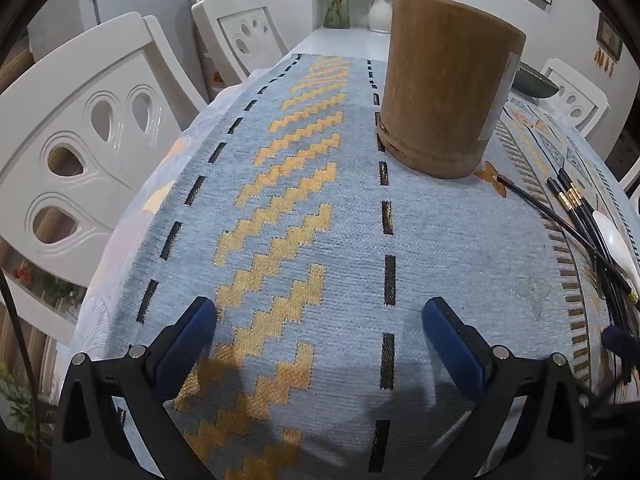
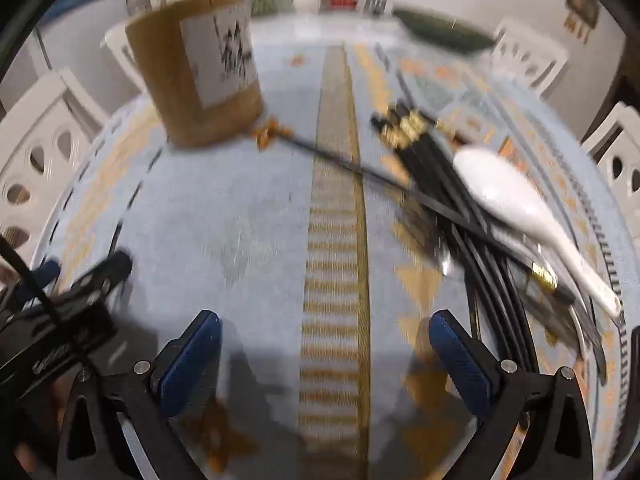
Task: Organize utensils
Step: 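Move the left tool toward the wooden cup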
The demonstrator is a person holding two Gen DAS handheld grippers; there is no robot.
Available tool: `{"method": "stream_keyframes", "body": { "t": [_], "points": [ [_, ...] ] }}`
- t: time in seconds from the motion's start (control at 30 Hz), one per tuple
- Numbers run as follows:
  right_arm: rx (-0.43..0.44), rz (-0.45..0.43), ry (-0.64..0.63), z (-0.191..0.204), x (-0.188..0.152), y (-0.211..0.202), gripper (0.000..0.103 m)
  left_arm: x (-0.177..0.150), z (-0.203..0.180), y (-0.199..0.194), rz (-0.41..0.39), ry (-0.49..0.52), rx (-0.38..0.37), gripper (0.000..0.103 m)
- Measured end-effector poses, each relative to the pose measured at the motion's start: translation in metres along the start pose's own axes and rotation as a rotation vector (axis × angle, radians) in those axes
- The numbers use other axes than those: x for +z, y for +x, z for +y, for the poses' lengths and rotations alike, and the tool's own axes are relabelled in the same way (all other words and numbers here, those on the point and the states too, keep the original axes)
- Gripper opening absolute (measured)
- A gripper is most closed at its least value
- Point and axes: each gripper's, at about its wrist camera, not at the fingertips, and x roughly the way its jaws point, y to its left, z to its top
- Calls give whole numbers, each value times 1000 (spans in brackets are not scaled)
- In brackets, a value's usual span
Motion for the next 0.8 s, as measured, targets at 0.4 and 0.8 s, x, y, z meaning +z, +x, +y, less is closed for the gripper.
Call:
{"method": "stream_keyframes", "body": {
  "t": [0.4, 0.8],
  "points": [
    [15, -90, -54, 6, -23, -7, 103, 0, 0, 0, -3, -2, -13, 103],
    [43, -159, -187, -4, -28, -68, 103, 32, -31, -18, -94, 64, -132, 102]
  ]
}}
